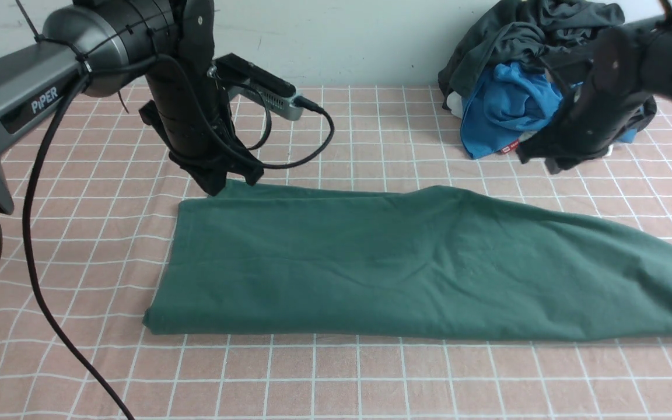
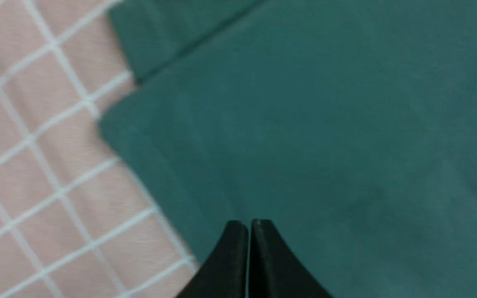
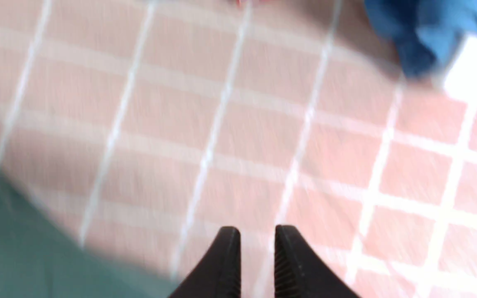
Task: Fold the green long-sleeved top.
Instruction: Use the right arm to clamp the right edge of the fabric
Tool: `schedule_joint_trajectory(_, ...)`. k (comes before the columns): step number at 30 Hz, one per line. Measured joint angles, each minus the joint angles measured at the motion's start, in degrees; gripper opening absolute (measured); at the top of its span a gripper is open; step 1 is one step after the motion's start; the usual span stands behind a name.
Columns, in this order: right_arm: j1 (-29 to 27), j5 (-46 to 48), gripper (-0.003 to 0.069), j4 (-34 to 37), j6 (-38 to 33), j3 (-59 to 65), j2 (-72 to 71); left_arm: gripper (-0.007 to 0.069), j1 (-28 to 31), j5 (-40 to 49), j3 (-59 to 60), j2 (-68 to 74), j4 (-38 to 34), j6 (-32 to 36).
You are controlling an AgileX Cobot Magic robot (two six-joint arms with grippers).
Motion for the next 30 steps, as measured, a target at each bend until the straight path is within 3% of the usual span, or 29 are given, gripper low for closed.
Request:
schedule_joint_trajectory(4,-0.99,3.87,0.0119,2.09,-4.01,4.88,-6.74,-0.0003,-0.96,0.11,4.14,0.0,-2.64,1.3)
schedule_joint_trajectory(12,-5.88,-3.53,0.0119,3.76,-2.28,27.95,-23.47,-0.0003,-1.62,-0.02,17.42,-0.42,-5.37,2.46)
schedule_joint_trajectory(18,-14.45,-9.32,0.0138,3.87,-0.4,37.42,-24.38,-0.0003,-1.62,-2.56,20.91,-0.78,-5.32,2.46)
schedule_joint_trajectory(24,-22.48,-11.61,0.0301,4.58,2.0,37.85,-19.62,-0.0003,-1.62,-2.72,21.02,-0.9,-5.32,2.46)
schedule_joint_trajectory(30,-23.97,-12.9,0.0484,6.45,2.2,37.85,-14.4,-0.0003,-1.62,-2.96,21.02,-0.9,-5.32,2.46)
